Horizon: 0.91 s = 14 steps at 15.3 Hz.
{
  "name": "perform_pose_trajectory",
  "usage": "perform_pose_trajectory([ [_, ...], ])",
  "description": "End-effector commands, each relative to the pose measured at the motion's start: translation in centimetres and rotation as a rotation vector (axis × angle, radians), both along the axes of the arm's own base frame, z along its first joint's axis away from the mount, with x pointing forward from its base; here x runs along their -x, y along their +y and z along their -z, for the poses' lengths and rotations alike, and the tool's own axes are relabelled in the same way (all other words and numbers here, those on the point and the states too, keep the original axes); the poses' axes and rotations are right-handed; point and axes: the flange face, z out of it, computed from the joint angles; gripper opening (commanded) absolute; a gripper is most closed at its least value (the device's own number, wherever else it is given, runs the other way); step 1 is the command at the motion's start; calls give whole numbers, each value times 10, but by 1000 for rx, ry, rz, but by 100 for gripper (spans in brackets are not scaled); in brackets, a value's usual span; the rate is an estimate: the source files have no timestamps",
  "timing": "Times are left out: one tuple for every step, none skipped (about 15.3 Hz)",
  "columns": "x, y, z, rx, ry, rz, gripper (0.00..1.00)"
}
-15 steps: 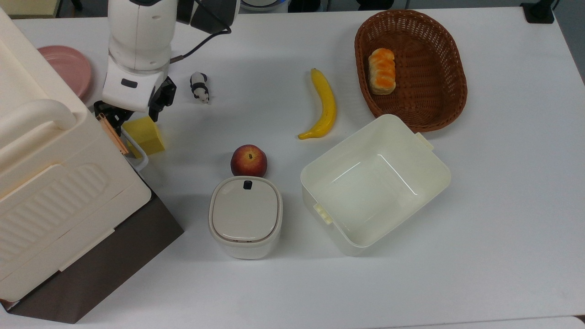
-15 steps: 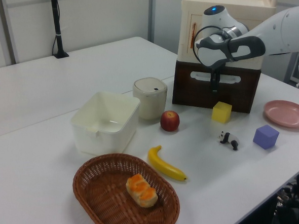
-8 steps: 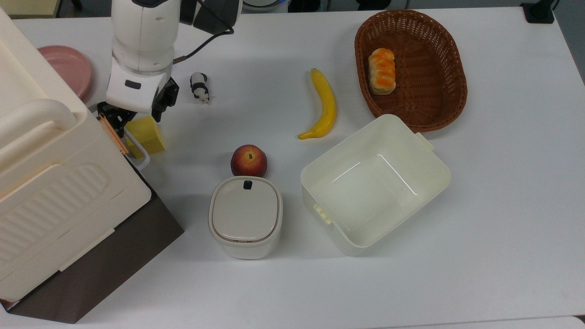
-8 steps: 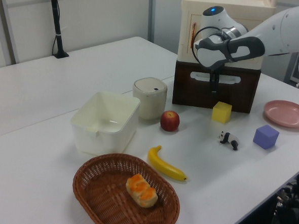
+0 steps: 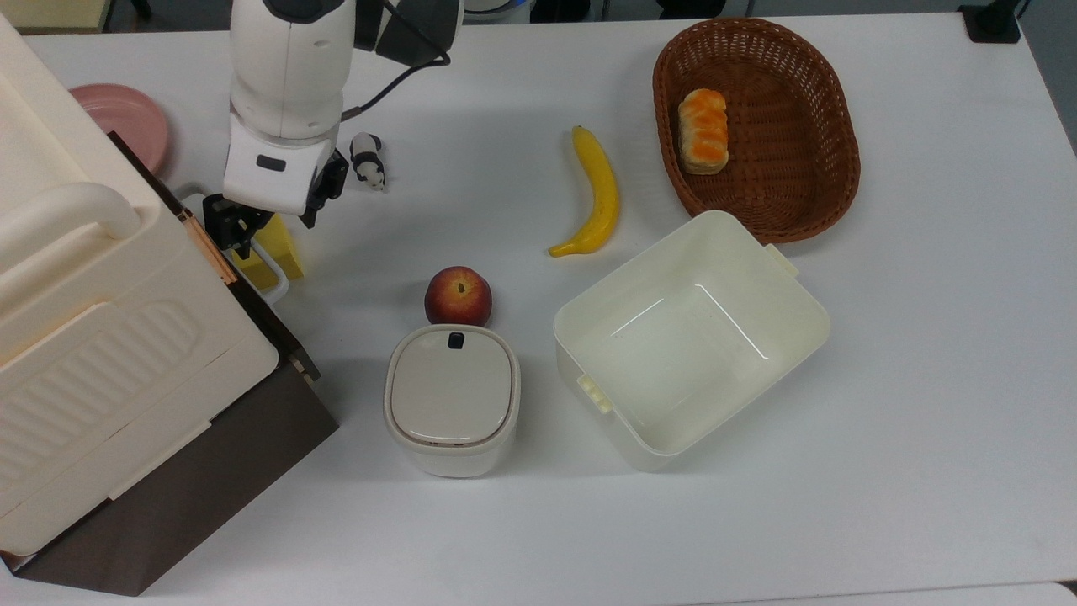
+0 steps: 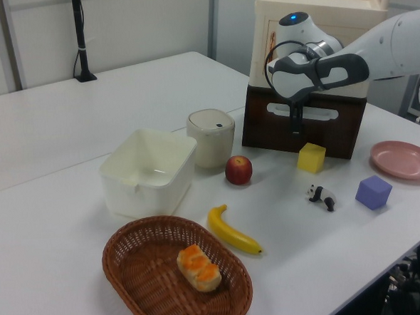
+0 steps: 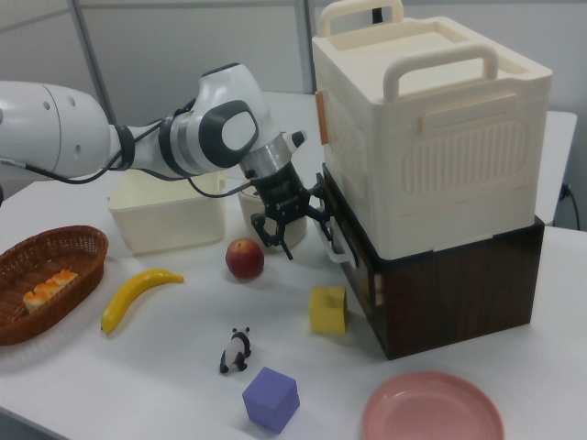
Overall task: Slide the drawer open
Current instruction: 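Pull the drawer handle outward, sliding the drawer out of the unit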
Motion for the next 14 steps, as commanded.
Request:
perform_pose_trajectory([
  [10,19,-2,8,25,-8,81],
  [10,21,-4,7,21,-10,81],
  [9,27,-5,8,20,-19,81],
  [9,30,-4,7,25,-13,81],
  [10,33,-5,7,27,-3,81],
  [10,35,-6,6,26,-5,81],
  [10,40,-7,3,25,-12,81],
  [10,42,-6,4,29,-12,81],
  [10,43,-6,4,31,-13,81],
  [11,44,-3,3,37,-15,81],
  [11,44,-2,2,40,-16,81],
  [11,47,-1,1,41,-21,81],
  [12,49,0,0,42,-21,81],
  [12,50,-1,0,40,-22,81],
])
